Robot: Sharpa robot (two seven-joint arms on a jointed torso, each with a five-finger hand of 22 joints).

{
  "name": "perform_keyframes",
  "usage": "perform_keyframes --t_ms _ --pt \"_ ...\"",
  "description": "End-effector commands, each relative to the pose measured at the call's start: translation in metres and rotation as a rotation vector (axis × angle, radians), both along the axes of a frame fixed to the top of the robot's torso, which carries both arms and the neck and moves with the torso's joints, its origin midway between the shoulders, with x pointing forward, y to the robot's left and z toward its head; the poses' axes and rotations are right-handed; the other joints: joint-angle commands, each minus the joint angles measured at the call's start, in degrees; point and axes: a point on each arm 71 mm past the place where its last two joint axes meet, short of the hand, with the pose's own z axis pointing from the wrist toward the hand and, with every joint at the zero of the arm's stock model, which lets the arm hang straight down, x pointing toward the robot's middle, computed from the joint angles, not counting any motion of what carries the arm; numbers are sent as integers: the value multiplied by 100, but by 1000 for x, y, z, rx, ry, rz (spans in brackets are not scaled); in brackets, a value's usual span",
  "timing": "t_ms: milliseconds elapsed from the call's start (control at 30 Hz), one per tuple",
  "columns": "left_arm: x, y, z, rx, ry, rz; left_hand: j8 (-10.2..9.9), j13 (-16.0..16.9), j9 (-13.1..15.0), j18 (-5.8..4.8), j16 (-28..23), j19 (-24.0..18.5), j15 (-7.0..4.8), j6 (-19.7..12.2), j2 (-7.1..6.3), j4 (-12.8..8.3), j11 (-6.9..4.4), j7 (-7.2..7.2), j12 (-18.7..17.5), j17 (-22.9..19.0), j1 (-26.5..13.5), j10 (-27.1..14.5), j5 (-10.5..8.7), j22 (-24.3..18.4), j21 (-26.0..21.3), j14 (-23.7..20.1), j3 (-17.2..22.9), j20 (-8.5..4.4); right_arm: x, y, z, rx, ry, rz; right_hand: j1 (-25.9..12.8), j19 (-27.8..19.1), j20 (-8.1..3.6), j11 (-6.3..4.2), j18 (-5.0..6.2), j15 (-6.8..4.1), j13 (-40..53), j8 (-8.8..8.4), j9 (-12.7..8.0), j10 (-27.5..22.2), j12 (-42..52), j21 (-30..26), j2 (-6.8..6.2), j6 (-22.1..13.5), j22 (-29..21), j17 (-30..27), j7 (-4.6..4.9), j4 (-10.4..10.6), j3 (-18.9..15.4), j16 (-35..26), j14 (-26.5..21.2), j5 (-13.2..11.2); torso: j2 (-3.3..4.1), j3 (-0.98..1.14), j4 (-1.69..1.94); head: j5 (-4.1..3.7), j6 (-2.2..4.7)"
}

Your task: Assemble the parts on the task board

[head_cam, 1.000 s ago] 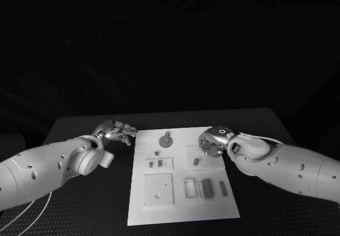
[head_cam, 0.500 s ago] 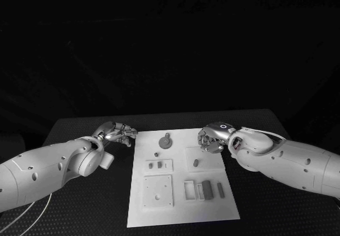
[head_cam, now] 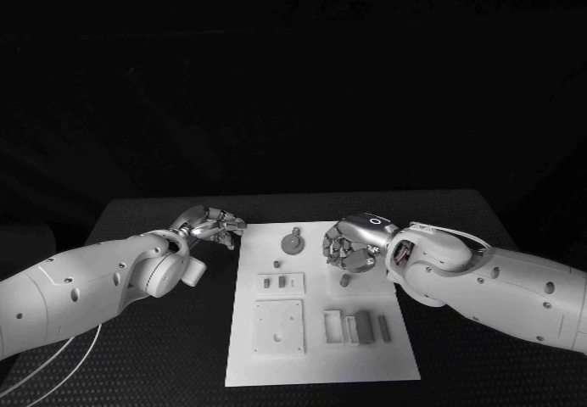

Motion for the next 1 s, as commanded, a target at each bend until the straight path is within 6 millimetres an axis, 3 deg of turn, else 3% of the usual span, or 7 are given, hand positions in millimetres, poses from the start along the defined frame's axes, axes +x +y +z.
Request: perform_keyframes --t_ms 33,167,400,1000 --pt "1 -1 1 -7 -4 -2 -22 10 -5 108 -17 30 -3 -41 5 6 2 10 6 10 -68 -28 -20 -4 -20 46 -43 8 -10 23 0 -2 27 69 -8 38 9 3 119 -42 6 3 146 53 -14 23 42 5 131 9 10 13 26 35 10 39 -7 2 -6 141 -19" --pt "2 -2 1 -7 -7 0 -22 11 -5 107 -18 31 -2 -41 3 6 2 10 6 11 -70 -29 -20 -4 -22 46 -44 8 -21 46 -2 -15 23 136 -14 37 10 5 119 -40 7 -1 151 50 -20 23 45 0 131 10 12 13 26 34 8 39 -11 -4 3 229 -34" --pt "3 -10 2 -11 -7 -10 -19 13 -3 108 -21 32 -2 -41 0 8 2 10 8 13 -72 -28 -20 -4 -25 46 -45 9 -37 68 -13 -64 3 212 -15 35 9 5 119 -40 8 -4 156 50 -26 24 47 -3 131 11 13 10 28 34 8 39 -8 -20 12 347 -81" --pt "4 -17 3 -15 -5 -23 -24 21 -5 109 -31 36 -2 -63 -2 17 2 17 10 21 -79 -32 -19 -4 -38 46 -46 10 -58 80 -49 -171 10 278 -19 34 7 5 119 -39 13 -6 169 55 -35 28 46 -4 131 14 13 9 28 36 8 39 2 3 2 504 -255"
